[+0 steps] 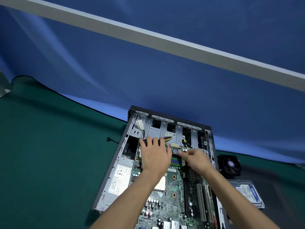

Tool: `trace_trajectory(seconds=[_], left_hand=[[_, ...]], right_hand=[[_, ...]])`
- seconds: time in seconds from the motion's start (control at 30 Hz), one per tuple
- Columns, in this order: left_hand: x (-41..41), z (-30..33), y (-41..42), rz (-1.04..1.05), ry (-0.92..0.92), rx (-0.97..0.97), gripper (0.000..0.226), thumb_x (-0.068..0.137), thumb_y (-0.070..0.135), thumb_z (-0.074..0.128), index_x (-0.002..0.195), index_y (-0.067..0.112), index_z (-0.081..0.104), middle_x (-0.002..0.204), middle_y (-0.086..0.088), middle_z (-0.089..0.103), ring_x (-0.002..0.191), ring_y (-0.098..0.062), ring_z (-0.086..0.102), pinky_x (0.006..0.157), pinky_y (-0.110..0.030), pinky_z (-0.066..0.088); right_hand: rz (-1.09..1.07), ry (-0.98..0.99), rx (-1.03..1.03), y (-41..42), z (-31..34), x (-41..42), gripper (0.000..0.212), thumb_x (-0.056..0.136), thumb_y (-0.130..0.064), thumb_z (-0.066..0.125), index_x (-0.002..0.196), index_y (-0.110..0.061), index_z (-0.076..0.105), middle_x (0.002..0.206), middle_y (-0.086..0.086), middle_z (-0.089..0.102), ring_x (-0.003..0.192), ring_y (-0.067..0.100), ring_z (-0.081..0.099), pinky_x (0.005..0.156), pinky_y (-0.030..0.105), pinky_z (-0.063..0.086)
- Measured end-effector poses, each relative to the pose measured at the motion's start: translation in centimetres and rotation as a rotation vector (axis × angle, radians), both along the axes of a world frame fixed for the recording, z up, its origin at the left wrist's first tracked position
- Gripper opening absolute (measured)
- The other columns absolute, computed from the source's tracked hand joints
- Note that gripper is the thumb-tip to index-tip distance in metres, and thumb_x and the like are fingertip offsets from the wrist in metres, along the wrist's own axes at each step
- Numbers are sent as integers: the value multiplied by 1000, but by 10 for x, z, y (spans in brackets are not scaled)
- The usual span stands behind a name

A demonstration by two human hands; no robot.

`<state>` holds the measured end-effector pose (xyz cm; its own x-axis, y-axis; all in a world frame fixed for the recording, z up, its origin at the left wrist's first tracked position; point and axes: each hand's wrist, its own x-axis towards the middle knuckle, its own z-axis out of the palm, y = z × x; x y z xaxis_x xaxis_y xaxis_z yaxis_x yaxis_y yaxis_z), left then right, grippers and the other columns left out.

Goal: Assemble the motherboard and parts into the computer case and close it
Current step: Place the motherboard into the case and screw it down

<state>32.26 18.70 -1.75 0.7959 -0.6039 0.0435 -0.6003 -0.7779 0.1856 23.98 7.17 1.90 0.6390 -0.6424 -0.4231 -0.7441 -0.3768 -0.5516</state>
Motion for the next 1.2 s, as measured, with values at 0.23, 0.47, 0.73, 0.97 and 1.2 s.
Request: trace_trajectory(seconds=[0.23, 0.47, 0.73, 0.97, 1.2], left_hand=[[1, -1, 2, 8, -37, -39, 41, 93, 36, 33, 116, 14, 60, 106, -9, 63, 104, -30, 54, 93, -47, 38], [3, -2, 2, 5, -18, -48, 43, 94, 33, 26, 123, 15, 53, 113, -7, 59, 109, -27, 49, 97, -46, 31], [2, 0, 0, 17, 8, -13, 46, 92, 34, 26, 128, 16, 48, 120, -7, 56, 114, -27, 45, 102, -48, 25], [3, 2, 1, 16, 14, -15, 44, 92, 34, 28, 126, 15, 49, 118, -8, 57, 112, -28, 47, 101, -48, 27], [12, 13, 4, -14, 131, -47, 39, 99, 34, 29, 129, 16, 47, 128, -5, 52, 121, -24, 42, 105, -43, 27]], right_hand=[[-105, -150, -11, 5, -9, 0, 49, 85, -43, 66, 52, -17, 40, 44, -7, 39, 46, 13, 37, 60, 28, 41], [167, 149, -260, 9, -3, 6, 49, 92, -63, 38, 74, -19, 50, 70, -4, 57, 67, 17, 55, 58, 28, 38], [45, 2, 6, -4, -6, 4, 50, 81, -61, 59, 59, -18, 45, 58, 2, 56, 60, 22, 57, 65, 30, 42], [119, 55, -47, -6, -1, 8, 52, 86, -59, 55, 61, -15, 45, 51, -3, 44, 48, 15, 40, 56, 27, 33], [322, 46, -648, 17, 13, 30, 44, 90, -59, 46, 99, -18, 54, 101, -1, 57, 95, 20, 53, 67, 30, 38]])
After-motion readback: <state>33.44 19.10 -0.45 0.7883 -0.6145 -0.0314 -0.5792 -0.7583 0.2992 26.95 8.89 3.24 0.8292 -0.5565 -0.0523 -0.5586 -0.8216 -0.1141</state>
